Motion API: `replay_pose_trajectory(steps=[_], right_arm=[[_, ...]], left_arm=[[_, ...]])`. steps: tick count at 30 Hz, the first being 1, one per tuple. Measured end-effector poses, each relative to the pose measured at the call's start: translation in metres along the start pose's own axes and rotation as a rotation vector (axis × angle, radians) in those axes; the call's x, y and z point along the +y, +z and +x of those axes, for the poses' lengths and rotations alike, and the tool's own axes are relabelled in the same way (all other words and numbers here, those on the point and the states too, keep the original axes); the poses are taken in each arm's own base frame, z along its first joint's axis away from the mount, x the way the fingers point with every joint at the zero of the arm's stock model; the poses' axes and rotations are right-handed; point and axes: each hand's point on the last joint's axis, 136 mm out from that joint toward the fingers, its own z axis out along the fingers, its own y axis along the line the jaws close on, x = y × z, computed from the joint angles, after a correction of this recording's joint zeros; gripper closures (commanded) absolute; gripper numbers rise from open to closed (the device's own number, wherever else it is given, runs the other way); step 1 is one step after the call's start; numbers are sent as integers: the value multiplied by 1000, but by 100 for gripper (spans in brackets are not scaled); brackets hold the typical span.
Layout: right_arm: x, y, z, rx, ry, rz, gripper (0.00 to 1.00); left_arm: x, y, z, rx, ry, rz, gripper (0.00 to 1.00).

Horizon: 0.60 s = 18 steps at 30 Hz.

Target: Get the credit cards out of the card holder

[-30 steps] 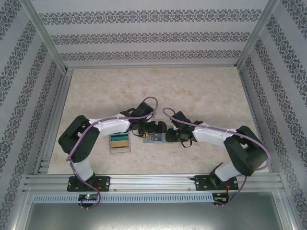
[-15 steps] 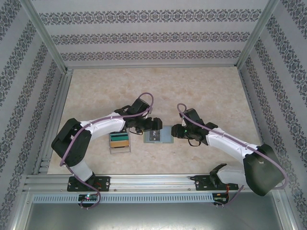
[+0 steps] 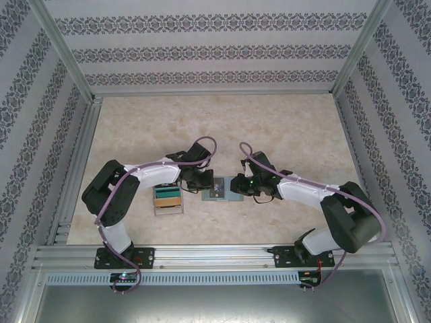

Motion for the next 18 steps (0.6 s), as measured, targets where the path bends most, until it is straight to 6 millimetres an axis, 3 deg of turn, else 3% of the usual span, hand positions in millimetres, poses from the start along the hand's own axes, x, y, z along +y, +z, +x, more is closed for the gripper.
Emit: replay_pose_trajectory(steps=[18], right_arm=[[7, 36, 1, 79, 86, -95, 81]], left_arm=[[1, 0, -1, 2, -5, 2, 94]])
